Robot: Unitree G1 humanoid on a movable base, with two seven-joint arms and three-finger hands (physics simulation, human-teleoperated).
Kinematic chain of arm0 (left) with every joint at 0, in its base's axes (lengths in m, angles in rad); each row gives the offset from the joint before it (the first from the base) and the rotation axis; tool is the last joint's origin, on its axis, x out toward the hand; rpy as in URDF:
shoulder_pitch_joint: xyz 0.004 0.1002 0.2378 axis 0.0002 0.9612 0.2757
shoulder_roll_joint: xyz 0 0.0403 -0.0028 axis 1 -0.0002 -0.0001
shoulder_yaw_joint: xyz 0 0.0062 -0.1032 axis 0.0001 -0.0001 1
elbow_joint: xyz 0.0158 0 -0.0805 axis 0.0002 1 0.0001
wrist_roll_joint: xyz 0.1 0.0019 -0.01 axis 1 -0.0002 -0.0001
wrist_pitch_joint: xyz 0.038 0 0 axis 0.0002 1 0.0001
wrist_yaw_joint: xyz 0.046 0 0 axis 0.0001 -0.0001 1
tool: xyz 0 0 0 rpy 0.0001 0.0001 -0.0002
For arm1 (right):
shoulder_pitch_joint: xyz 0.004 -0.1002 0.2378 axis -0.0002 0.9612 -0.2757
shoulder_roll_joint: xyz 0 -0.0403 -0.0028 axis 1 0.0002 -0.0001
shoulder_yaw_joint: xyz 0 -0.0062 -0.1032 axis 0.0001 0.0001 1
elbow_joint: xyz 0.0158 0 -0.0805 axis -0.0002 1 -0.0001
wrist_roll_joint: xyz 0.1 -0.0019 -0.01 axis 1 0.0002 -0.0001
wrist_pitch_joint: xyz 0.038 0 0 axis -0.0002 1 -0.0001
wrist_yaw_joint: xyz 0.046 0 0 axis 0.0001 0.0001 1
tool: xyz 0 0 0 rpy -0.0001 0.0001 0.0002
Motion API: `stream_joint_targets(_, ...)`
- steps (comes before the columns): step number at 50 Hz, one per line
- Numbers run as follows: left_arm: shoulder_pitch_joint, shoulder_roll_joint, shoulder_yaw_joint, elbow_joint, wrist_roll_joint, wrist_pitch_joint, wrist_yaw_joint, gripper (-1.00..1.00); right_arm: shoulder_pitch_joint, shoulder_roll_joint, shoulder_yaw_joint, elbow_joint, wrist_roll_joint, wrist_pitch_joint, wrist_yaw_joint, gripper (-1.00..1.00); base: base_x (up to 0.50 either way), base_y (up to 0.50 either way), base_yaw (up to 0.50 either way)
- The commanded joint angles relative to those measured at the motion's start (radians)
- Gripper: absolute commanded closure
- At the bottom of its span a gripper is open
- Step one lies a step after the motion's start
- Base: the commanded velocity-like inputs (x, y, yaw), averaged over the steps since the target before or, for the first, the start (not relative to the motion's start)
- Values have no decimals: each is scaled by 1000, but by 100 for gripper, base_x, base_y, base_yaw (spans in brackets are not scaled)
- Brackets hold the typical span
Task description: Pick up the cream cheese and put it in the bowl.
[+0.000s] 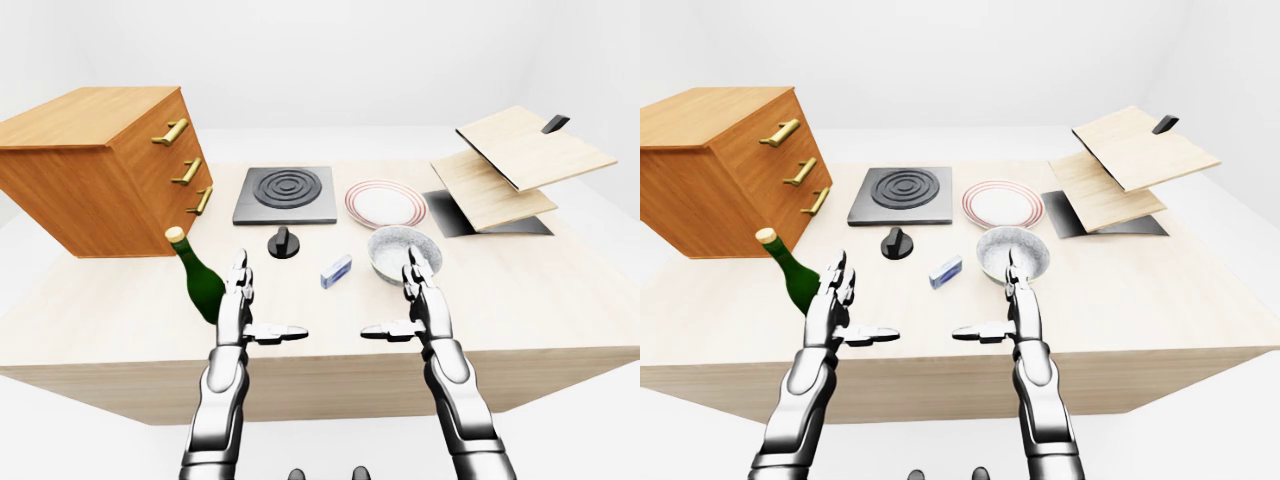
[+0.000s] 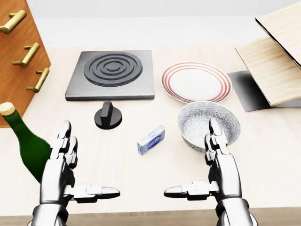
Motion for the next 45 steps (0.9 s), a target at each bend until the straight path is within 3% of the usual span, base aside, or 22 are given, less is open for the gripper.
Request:
stream_joint_targets(1,-18,19,36,49,-1,-41,-7,-100,-19,-8,-10,45,3,-2,31,-100,0,0,0)
stream_joint_targets(17,-10,18,31,42,14,-44,-4,-100,-14,-8,-17,29,25,18,43,-100,-1,-5,0)
stream_joint_targets(27,-9,18,32,39,13,-41,-6,-100,-17,-9,-20,35,29,9,38,-100,-11,-50,0)
stream_joint_targets(29,-10,18,33,43,13,-44,-6,-100,-19,-10,-19,44,19,-2,31,-100,0,0,0)
stream_joint_targets(37,-11,18,32,50,14,-51,-6,-100,-7,-9,-14,20,26,-1,48,-100,0,0,0)
stream_joint_targets(45,-4,17,30,37,16,-45,-7,-100,-8,-9,-17,13,25,11,39,-100,49,0,0)
